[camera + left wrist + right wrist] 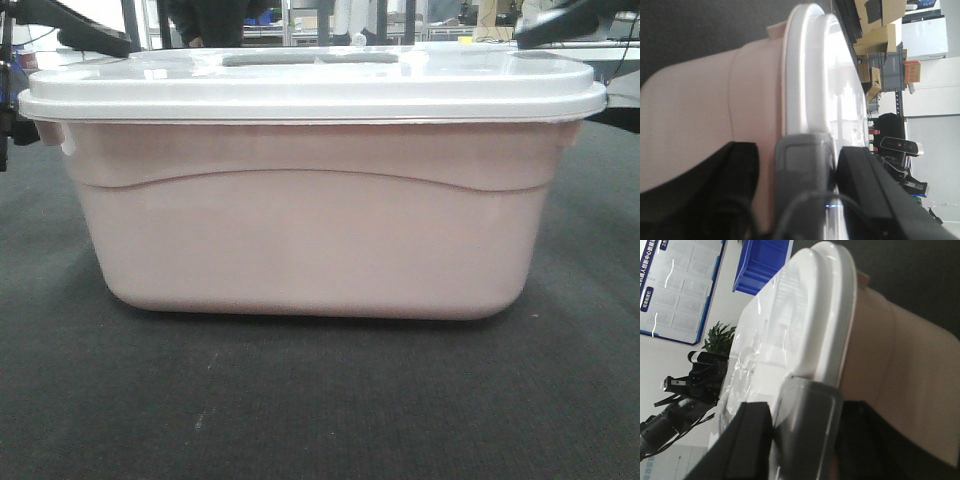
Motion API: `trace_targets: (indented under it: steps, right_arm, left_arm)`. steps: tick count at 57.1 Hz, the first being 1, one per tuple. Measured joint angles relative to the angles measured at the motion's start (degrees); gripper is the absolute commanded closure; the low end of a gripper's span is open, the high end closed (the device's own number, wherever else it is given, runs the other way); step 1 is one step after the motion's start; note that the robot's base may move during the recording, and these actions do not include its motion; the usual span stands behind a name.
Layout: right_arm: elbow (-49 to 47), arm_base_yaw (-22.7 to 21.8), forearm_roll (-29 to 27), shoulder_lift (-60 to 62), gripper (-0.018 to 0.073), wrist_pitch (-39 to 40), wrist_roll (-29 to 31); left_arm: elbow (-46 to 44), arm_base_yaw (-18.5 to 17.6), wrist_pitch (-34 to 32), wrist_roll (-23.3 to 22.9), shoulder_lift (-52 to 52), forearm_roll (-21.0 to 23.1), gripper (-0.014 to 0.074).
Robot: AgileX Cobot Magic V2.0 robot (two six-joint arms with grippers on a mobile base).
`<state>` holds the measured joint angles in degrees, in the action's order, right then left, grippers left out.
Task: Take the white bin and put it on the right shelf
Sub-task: 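Lift the pink bin off the table with both grippers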
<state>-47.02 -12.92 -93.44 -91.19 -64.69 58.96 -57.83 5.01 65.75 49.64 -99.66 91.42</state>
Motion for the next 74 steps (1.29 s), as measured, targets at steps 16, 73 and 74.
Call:
trace_targets:
  steps: [16,73,74]
  right_arm:
    - [0.00,-0.35,-1.35,0.00,0.0486,0.28,-0.25]
    - [-3.18,-1.18,-7.61,13.86,0.0490,4.28,-7.93]
    - [-3.60,-1.18,-7.72,14.15,0.0490,4.62,-8.21]
  left_arm:
    - [0.00,0.10,-0.51,-0.48,0.00,1.61,0.0720]
    - [-9.52,-3.56,-3.63,-3.60,9.95,6.21,0.0722]
    - [-9.79,-3.71,-3.78,-3.60,10.09,6.50,0.0722]
